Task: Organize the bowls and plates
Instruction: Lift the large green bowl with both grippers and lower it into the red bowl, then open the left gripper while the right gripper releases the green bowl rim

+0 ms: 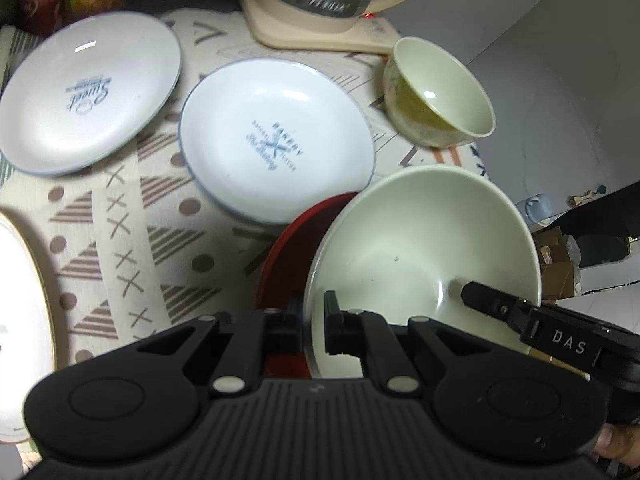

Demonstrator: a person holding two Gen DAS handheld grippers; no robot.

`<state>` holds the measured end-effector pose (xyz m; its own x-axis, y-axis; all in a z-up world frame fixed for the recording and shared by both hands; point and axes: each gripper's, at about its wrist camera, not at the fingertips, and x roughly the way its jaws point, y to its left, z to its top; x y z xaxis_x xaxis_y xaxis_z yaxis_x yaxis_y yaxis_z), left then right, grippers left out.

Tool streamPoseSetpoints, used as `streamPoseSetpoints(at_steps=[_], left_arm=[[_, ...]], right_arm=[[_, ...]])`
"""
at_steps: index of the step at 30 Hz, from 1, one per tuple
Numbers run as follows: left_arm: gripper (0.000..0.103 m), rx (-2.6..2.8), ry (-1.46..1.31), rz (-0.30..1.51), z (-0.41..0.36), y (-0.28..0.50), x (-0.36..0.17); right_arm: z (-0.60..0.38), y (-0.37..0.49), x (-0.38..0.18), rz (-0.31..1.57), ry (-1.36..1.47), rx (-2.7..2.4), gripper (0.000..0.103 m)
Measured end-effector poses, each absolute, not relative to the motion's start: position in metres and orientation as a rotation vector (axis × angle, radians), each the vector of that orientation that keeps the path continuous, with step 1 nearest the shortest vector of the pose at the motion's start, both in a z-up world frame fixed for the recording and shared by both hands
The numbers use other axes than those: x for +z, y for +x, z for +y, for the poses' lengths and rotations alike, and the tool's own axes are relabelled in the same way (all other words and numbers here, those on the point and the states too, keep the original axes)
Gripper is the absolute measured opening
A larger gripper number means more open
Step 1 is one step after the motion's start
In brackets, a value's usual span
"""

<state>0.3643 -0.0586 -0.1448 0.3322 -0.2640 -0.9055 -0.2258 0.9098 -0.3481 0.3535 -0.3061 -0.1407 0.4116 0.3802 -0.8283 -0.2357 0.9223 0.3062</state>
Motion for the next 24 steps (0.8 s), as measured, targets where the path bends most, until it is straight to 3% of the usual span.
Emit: streamPoseSetpoints(at_steps=[12, 20, 24], left_arm=[[0.007, -0.002, -0.458, 1.250, -0.046, 0.364, -0.145], [0.017, -0.011, -0.433, 1.220, -0.045, 0.359, -0.120], [0.033, -0.008, -0.433, 1.187, -0.041, 0.358, -0.111]], right_arm=[[-0.286, 0.358, -0.144, 1.059, 0.066, 0.377, 0.012], [-0.280, 0.358, -0.144, 1.045, 0.029, 0.380, 0.013], [-0.276, 0.357, -0.146, 1.039, -0.003, 0.381, 0.014]])
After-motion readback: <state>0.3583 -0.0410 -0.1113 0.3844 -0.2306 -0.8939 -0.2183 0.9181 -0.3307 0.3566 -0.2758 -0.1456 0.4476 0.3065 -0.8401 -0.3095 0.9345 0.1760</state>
